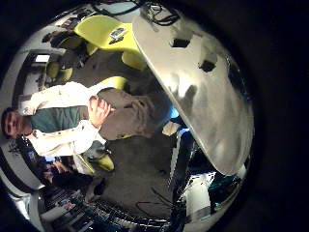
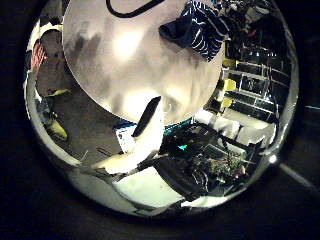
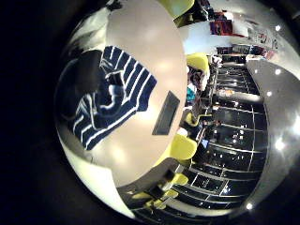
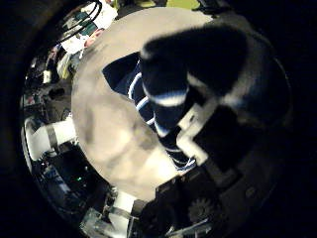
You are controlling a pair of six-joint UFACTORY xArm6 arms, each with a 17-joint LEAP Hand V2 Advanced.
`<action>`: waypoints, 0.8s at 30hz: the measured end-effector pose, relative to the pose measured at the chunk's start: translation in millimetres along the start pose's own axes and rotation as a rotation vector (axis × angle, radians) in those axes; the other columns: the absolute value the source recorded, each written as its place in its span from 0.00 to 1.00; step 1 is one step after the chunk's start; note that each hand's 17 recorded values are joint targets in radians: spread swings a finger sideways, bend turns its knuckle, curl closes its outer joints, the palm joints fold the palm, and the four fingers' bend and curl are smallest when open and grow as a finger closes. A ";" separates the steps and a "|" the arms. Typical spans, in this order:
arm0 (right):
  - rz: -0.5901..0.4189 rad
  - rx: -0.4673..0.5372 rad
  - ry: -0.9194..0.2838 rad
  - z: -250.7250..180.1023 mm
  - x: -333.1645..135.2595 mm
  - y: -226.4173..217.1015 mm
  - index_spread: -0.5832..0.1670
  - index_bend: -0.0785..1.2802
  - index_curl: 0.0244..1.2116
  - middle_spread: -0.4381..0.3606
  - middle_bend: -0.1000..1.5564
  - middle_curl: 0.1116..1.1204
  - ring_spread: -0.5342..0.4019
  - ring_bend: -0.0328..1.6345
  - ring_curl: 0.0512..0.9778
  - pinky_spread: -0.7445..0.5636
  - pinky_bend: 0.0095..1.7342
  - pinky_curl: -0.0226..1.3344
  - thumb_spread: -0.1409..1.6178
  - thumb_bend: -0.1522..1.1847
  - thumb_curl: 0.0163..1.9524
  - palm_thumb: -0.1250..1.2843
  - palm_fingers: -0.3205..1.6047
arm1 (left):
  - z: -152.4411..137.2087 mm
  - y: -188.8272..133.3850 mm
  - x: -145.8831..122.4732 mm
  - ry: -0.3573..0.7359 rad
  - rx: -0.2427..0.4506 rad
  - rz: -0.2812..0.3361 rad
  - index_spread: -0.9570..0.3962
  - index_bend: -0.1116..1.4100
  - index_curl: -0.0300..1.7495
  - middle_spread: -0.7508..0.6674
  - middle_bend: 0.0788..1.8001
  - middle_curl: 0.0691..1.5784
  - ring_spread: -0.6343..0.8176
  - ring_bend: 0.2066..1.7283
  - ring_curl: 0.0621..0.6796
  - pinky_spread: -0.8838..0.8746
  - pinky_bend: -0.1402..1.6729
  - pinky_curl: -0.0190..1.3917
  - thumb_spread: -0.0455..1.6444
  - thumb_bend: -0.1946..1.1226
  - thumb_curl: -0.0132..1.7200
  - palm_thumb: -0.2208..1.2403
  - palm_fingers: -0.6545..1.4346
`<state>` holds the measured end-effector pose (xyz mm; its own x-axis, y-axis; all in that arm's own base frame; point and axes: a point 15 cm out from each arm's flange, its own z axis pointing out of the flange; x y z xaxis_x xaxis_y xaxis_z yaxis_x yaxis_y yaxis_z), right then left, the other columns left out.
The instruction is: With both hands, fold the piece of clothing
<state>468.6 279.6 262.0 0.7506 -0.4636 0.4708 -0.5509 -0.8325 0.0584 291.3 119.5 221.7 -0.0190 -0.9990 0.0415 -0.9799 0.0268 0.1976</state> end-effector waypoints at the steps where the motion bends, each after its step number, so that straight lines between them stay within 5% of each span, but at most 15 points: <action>1: 0.003 0.007 0.000 -1.6 1.1 -0.6 0.27 0.28 0.59 0.28 0.55 0.54 0.28 0.83 0.74 0.33 0.67 0.74 0.77 0.09 0.28 0.60 0.19 | -0.6 -0.9 0.8 -0.001 0.001 0.002 0.60 0.19 0.25 0.51 0.07 0.23 0.40 0.34 0.29 0.51 0.29 0.30 0.72 0.13 0.17 0.28 0.49; 5: 0.043 0.099 0.013 -20.5 26.2 -7.5 0.24 0.15 0.43 0.38 0.37 0.40 0.34 0.76 0.64 0.41 0.64 0.69 0.76 0.08 0.25 0.54 0.13 | -0.5 -1.7 3.5 -0.001 0.002 0.004 0.60 0.19 0.25 0.50 0.07 0.24 0.39 0.35 0.29 0.51 0.30 0.30 0.72 0.13 0.17 0.28 0.48; 10: 0.152 0.206 0.013 -60.0 69.5 11.6 0.23 0.14 0.33 0.48 0.29 0.32 0.43 0.70 0.56 0.50 0.62 0.65 0.74 0.09 0.23 0.49 0.12 | -0.6 -4.5 14.0 0.007 0.005 0.010 0.60 0.19 0.26 0.50 0.07 0.24 0.39 0.35 0.29 0.50 0.30 0.30 0.72 0.14 0.17 0.30 0.48; 15: 0.269 0.251 -0.049 -81.0 105.8 43.6 0.22 0.14 0.27 0.49 0.28 0.30 0.47 0.69 0.52 0.57 0.60 0.62 0.73 0.09 0.22 0.47 0.16 | -2.8 -5.4 31.3 0.014 0.001 0.021 0.60 0.19 0.26 0.50 0.07 0.24 0.39 0.35 0.29 0.50 0.30 0.30 0.73 0.14 0.17 0.32 0.48; 24: 0.470 0.116 -0.316 -67.1 134.7 161.9 0.23 0.17 0.22 0.46 0.29 0.27 0.49 0.69 0.46 0.65 0.57 0.57 0.74 0.09 0.19 0.43 0.20 | -21.3 0.5 79.0 -0.002 -0.018 0.033 0.60 0.19 0.26 0.51 0.07 0.23 0.40 0.35 0.29 0.50 0.31 0.30 0.73 0.14 0.18 0.35 0.48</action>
<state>456.0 102.7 394.0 0.5170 -0.8452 0.1356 -0.8217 -0.5344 -0.1983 293.6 41.4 245.9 -0.0514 -0.9976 0.0463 -0.9751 0.0602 0.2133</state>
